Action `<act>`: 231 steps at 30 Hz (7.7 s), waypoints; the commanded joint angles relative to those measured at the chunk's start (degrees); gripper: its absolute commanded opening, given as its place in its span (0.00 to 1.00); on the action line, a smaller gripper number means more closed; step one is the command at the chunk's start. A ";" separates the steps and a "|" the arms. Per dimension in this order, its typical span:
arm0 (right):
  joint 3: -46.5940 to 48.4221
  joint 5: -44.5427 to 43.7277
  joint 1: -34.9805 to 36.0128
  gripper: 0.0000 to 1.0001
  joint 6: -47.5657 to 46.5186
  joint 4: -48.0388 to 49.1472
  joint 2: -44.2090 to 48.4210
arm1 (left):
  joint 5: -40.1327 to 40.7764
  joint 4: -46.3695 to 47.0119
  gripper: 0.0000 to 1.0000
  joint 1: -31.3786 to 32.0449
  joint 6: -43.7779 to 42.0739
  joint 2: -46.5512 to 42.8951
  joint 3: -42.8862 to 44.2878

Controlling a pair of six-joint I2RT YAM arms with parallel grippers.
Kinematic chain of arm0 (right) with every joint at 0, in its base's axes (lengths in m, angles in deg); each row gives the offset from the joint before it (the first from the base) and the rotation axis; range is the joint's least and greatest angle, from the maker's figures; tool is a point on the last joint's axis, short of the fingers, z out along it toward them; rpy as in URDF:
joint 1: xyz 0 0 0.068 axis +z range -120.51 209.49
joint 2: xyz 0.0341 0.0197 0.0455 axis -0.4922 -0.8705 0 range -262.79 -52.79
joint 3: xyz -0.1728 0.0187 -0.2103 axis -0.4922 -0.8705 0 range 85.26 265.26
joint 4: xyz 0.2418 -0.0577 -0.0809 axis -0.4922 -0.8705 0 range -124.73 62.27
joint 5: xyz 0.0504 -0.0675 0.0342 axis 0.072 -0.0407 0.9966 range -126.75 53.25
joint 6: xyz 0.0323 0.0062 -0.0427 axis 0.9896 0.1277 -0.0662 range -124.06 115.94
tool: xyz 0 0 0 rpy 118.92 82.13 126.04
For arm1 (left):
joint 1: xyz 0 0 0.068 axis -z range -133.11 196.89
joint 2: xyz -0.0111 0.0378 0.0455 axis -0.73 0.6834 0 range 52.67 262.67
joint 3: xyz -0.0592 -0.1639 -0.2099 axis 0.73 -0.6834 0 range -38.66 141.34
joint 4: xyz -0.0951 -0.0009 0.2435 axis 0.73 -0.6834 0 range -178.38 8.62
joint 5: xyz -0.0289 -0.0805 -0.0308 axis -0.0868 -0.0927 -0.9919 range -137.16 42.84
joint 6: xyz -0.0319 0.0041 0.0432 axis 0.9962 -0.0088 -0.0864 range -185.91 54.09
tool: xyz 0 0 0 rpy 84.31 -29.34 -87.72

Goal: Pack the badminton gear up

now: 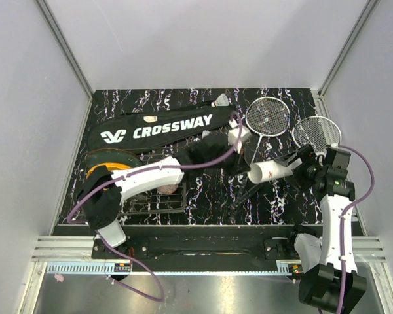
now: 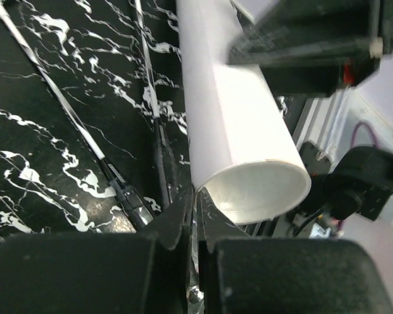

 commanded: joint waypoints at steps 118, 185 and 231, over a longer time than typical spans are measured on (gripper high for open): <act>-4.76 -11.22 34.75 0.36 -79.88 29.21 7.89 | -1.63 -9.89 0.26 -4.43 1.68 -4.38 14.58; -2.74 -40.92 34.74 0.27 -64.23 29.21 13.52 | 34.67 -17.71 0.70 -2.75 -0.33 10.80 10.77; -9.68 -15.72 34.75 0.27 -74.86 32.37 18.53 | -45.35 -5.43 0.00 -24.64 15.99 -12.74 10.18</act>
